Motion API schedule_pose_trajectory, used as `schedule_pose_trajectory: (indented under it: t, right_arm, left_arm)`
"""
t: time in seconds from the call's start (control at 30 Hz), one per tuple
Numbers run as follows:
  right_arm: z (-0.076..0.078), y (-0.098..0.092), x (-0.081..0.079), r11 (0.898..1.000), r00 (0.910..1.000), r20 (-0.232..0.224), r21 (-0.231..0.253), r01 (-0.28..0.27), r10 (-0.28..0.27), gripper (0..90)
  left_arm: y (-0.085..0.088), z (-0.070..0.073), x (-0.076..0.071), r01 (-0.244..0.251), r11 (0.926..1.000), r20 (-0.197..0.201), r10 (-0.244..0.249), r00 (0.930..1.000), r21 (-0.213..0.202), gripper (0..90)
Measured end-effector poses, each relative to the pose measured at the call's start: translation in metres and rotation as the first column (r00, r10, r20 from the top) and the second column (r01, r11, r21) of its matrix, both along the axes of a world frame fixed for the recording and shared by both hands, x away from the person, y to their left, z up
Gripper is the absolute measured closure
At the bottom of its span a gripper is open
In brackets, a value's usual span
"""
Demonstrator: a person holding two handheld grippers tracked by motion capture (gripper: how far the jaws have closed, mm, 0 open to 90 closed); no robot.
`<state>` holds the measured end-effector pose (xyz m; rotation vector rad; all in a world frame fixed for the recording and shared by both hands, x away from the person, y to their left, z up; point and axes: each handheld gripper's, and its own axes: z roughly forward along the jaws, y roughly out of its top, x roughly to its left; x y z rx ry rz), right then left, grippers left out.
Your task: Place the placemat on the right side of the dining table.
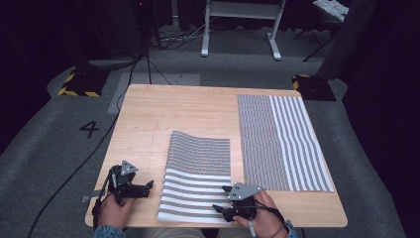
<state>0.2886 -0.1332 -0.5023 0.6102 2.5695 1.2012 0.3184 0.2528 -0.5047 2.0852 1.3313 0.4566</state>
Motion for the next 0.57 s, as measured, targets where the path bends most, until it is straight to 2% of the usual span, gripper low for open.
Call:
schedule_pose_trajectory:
  t: [0.1,0.13,0.2,0.23,0.3,0.57]
  right_arm:
    - [-0.0013,-0.0006,0.0019,1.0,1.0,0.005,0.004,-0.006,0.006,29.4]
    - [-0.0013,-0.0002,0.0016,1.0,1.0,-0.006,0.007,0.001,-0.001,26.9]
    - [-0.0021,-0.0003,0.0049,1.0,0.9995,-0.032,-0.007,-0.004,0.004,15.1]
    - [-0.002,-0.0008,0.006,1.0,0.998,-0.064,-0.011,0.0,-0.001,14.9]
    - [-0.0023,-0.0006,0.0065,1.0,0.9989,-0.046,-0.014,-0.009,0.008,14.9]
    - [-0.0025,-0.0007,0.0066,1.0,0.999,-0.043,-0.014,-0.015,0.014,14.6]
  left_arm:
    - [-0.0001,0.0,0.0001,0.0,1.0,0.0,0.0,1.0,0.0,0.2]
    - [0.0,0.0,0.0001,0.0,1.0,0.0,0.0,1.0,0.0,0.2]
    - [-0.0001,0.0,0.0001,0.0,1.0,0.0,0.0,1.0,0.0,0.2]
    - [-0.0001,0.0,0.0,-0.001,1.0,0.001,0.001,1.0,0.0,0.2]
    - [0.0,0.0,0.0,0.0,1.0,0.0,0.0,1.0,0.001,0.2]
    - [-0.0001,0.0,0.0,0.0,1.0,0.0,0.0,1.0,0.0,0.2]
